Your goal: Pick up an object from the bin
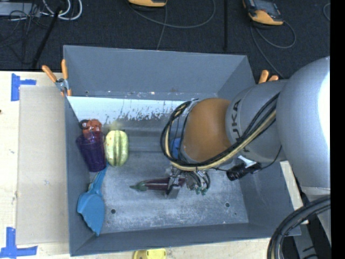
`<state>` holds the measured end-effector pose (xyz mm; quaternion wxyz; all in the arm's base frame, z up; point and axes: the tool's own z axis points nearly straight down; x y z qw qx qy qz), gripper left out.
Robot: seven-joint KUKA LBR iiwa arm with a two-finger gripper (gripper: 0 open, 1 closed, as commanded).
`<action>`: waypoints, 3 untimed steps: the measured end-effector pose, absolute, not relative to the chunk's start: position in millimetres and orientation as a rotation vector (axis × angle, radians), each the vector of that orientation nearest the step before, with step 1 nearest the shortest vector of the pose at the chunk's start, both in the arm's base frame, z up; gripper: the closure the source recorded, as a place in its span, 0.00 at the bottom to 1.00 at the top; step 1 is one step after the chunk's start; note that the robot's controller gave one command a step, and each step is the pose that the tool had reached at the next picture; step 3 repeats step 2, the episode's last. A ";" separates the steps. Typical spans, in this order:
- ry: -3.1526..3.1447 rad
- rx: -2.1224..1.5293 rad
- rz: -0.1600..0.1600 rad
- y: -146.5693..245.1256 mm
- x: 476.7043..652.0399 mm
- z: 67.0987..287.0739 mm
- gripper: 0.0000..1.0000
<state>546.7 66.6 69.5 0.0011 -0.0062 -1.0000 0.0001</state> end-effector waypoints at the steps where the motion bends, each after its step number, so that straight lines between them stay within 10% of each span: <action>1: -3.139 -0.020 0.000 66.6 546.7 69.5 1.00; 2: -3.151 -0.049 -0.001 65.9 577.2 247.7 1.00; 3: -3.151 -0.049 -0.001 65.9 577.2 247.7 1.00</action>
Offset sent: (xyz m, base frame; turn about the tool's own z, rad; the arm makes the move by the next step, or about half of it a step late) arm 0.0280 -0.0004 0.1744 0.0218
